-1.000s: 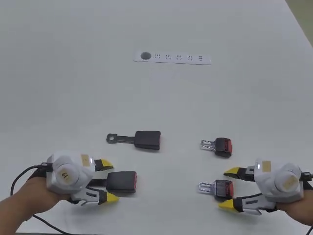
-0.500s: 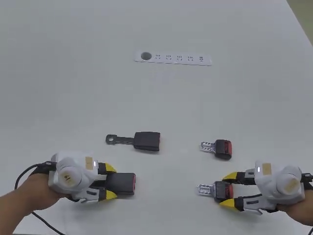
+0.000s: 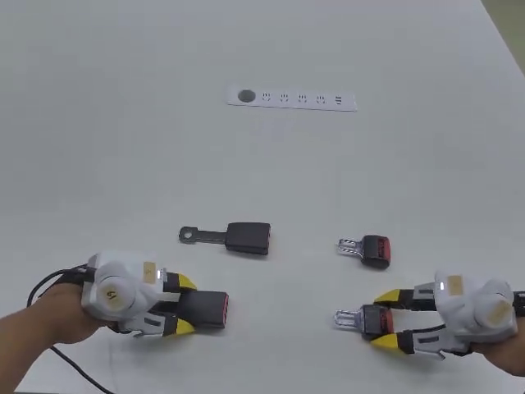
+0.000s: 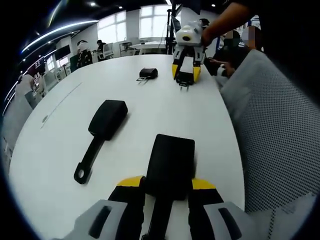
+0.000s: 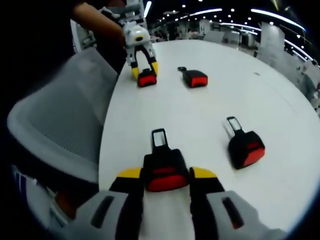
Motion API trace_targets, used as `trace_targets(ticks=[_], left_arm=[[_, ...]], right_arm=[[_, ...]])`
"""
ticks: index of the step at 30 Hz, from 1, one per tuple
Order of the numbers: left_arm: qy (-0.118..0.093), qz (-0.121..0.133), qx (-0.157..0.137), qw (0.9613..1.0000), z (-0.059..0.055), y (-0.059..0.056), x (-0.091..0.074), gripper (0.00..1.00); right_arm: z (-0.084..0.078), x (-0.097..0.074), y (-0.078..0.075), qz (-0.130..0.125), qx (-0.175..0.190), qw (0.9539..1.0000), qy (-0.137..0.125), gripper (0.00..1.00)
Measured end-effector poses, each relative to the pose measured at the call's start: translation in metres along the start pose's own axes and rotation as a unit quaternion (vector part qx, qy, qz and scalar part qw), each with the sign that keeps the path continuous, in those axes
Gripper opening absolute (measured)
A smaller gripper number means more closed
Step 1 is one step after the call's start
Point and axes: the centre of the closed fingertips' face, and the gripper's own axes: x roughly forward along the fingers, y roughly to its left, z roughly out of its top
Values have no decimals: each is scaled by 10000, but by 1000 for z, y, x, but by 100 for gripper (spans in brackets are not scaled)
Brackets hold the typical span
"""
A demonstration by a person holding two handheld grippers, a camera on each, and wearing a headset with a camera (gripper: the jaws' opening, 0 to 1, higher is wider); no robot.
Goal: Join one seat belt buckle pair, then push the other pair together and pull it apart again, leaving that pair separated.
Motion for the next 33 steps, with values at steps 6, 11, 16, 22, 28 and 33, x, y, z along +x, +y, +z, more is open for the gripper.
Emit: trace_targets(ticks=[6, 11, 16, 22, 28, 33], left_arm=[[-28, -2, -49, 10000, 1, 0, 0, 34], [-32, -14, -95, 9999, 0, 1, 0, 34], [-29, -22, -127, 9999, 2, 0, 0, 34], [-4, -49, -144, 9999, 1, 1, 0, 34], [38, -76, -139, 9999, 2, 0, -1, 34], [48, -87, -149, 9998, 1, 2, -1, 34]], right_arm=[[2, 1, 0, -17, 60, 9999, -86, 36], [6, 4, 0, -74, 177, 9994, -271, 36], [13, 8, 1, -71, 195, 9991, -382, 35], [24, 18, 4, -32, 189, 9984, -524, 35], [36, 29, 4, -11, 242, 9974, -684, 35], [49, 42, 9, 30, 203, 9965, -810, 35]])
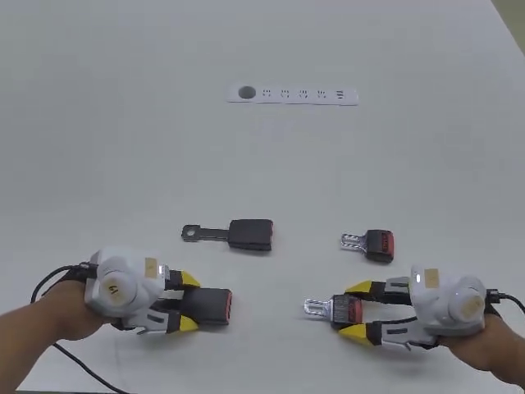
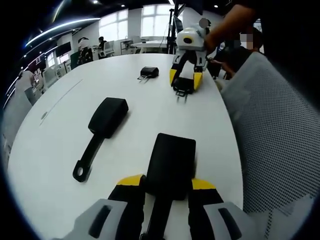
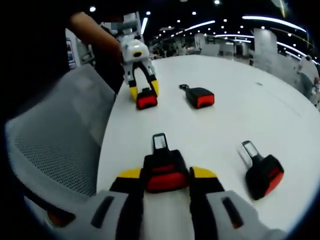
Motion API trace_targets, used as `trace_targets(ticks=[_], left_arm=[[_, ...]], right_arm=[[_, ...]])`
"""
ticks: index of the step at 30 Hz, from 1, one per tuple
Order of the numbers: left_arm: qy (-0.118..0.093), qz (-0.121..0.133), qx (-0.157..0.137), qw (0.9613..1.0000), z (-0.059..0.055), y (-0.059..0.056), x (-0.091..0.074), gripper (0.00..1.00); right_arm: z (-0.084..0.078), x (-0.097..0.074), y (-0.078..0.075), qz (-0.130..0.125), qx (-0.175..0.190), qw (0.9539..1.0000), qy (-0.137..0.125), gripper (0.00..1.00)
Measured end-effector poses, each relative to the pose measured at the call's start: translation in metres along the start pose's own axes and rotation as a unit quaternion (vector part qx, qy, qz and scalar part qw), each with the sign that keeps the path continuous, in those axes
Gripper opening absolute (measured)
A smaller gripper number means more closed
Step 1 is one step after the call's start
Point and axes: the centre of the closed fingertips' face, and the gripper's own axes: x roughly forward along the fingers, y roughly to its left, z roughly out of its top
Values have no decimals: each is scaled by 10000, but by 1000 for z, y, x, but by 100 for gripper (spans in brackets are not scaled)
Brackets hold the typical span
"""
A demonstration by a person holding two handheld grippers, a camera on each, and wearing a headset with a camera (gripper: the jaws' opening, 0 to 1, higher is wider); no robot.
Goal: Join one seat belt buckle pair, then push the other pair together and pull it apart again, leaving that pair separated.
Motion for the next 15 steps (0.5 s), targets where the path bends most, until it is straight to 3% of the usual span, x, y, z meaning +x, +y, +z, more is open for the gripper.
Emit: trace_targets(ticks=[6, 15], left_arm=[[33, -13, 6, 10000, 2, 0, -1, 34], [53, -14, -12, 10000, -1, 1, 0, 34]], right_arm=[[15, 23, 9, 73, 1, 9998, -176, 35], [33, 44, 16, 117, 54, 9992, -376, 35]])
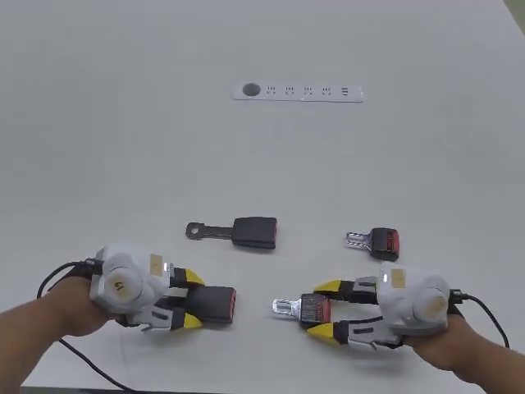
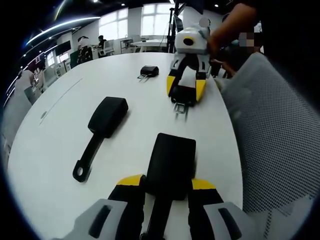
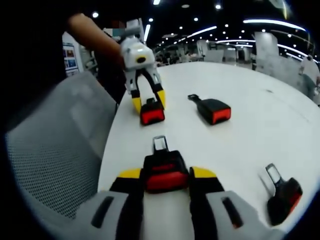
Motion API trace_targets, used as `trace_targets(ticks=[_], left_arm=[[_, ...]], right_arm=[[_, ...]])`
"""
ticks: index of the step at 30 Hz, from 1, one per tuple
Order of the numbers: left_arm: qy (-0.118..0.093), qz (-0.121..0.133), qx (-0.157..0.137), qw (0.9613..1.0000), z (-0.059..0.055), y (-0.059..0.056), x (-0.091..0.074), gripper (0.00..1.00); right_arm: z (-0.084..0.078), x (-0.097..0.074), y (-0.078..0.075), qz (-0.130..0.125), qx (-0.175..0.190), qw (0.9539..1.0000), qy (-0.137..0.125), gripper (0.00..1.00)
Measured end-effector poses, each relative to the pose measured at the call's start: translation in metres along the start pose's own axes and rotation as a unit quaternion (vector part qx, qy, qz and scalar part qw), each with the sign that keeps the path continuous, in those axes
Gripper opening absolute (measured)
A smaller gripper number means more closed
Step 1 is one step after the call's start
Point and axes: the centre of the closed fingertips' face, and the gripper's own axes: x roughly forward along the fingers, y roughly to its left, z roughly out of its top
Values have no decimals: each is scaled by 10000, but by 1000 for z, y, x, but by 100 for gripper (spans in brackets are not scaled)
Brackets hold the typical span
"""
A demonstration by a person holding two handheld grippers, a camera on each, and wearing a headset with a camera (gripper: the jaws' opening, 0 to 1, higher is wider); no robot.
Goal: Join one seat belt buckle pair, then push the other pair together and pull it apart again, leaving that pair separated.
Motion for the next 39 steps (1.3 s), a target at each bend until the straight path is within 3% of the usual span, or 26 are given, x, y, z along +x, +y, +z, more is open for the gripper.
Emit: trace_targets(ticks=[17, 24, 30, 39], left_arm=[[141, -38, 171, 9997, 2, -1, -1, 34], [214, -72, 270, 9994, 1, -1, -1, 34], [254, -64, 297, 9992, 1, -1, -1, 34], [375, -47, 340, 9987, 2, -2, -1, 34]], right_arm=[[35, 41, 15, 320, -72, 9992, -241, 35], [34, 43, 16, 306, -183, 9992, -181, 35], [40, 56, 19, 276, -294, 9991, -122, 35], [39, 57, 19, 209, -142, 9997, -49, 35]])
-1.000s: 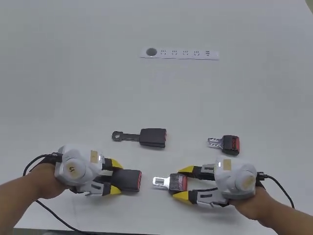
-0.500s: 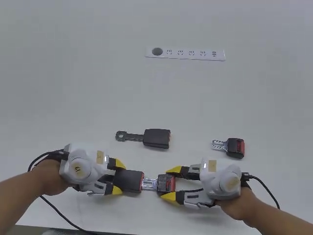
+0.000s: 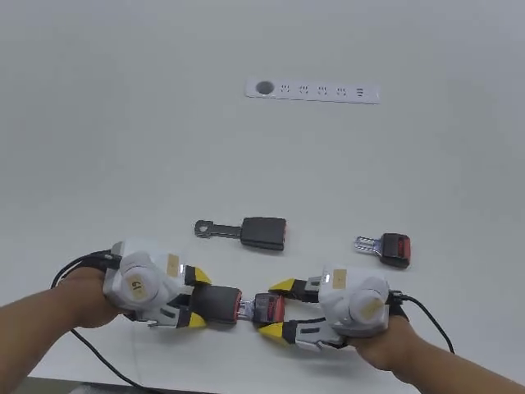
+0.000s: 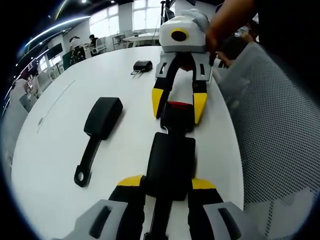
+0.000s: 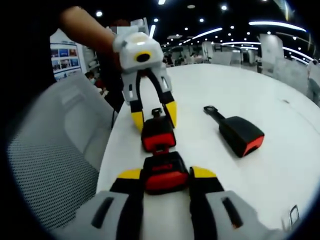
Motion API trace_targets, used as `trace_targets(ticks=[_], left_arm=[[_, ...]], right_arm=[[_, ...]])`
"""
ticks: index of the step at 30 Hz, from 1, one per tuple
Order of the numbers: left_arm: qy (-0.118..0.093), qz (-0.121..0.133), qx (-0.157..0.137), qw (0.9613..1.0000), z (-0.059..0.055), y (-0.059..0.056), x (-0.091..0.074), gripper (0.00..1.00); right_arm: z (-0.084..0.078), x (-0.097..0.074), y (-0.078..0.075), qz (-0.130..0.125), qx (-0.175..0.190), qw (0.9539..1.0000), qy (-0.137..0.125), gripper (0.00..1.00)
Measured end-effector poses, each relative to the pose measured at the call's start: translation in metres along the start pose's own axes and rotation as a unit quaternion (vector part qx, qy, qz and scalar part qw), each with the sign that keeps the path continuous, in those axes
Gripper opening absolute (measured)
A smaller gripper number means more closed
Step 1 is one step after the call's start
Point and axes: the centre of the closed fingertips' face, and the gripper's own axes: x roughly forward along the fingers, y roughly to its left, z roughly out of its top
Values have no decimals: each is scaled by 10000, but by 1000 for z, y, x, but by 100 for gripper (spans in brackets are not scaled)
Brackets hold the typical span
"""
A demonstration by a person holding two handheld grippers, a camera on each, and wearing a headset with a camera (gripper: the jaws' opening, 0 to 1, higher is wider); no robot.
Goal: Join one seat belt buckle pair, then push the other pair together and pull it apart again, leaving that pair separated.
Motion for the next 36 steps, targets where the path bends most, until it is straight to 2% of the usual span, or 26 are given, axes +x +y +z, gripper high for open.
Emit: trace_targets(ticks=[4, 8, 13, 14, 15, 27, 35, 36], left_arm=[[36, 5, 21, 10000, -1, 0, 1, 33], [77, -9, 50, 10000, -2, 1, 1, 33], [67, -7, 28, 10000, -3, 1, 2, 33], [75, -23, 36, 10000, -4, 1, 2, 33], [80, -28, 37, 10000, -5, 1, 2, 33], [125, -100, 152, 9998, -4, 2, 1, 33], [-34, -145, 145, 9998, -6, 3, 2, 33], [-107, -142, 108, 9998, -6, 3, 1, 33]], right_arm=[[2, 5, 1, -70, 104, 9999, 0, 35], [5, 9, 1, -63, 9, 10000, 62, 35], [8, 15, 0, -123, 55, 9998, 123, 35], [9, 13, 0, -88, -33, 9998, 159, 35], [11, 13, -2, -130, 74, 9998, 139, 35], [8, 14, -1, -137, -7, 9997, 219, 35], [5, 13, 1, -178, -138, 9995, 240, 35], [5, 13, 2, -188, -172, 9994, 252, 35]])
